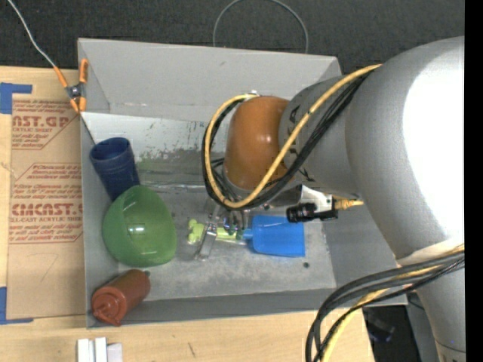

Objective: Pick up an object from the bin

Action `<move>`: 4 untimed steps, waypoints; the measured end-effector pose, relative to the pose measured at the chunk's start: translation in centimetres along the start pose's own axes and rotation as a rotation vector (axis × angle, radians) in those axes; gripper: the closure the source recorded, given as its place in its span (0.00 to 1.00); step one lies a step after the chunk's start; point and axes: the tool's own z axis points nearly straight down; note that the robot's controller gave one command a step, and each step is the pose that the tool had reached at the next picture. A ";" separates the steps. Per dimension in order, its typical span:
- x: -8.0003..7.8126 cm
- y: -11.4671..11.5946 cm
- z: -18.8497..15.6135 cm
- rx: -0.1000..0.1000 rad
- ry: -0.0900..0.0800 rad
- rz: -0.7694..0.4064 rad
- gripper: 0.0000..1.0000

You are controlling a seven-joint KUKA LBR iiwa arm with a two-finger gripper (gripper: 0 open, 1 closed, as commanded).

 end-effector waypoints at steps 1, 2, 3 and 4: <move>-0.5 -0.9 -2.9 -0.005 -0.013 -0.223 0.00; -2.5 -1.4 -1.6 -0.002 -0.003 -0.087 0.00; -2.0 -3.2 2.0 -0.003 -0.013 -0.464 0.00; -2.1 -8.3 2.5 -0.003 -0.002 0.023 1.00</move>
Offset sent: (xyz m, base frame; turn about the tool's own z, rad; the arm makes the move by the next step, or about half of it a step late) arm 0.0203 -0.0242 0.0150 -0.0843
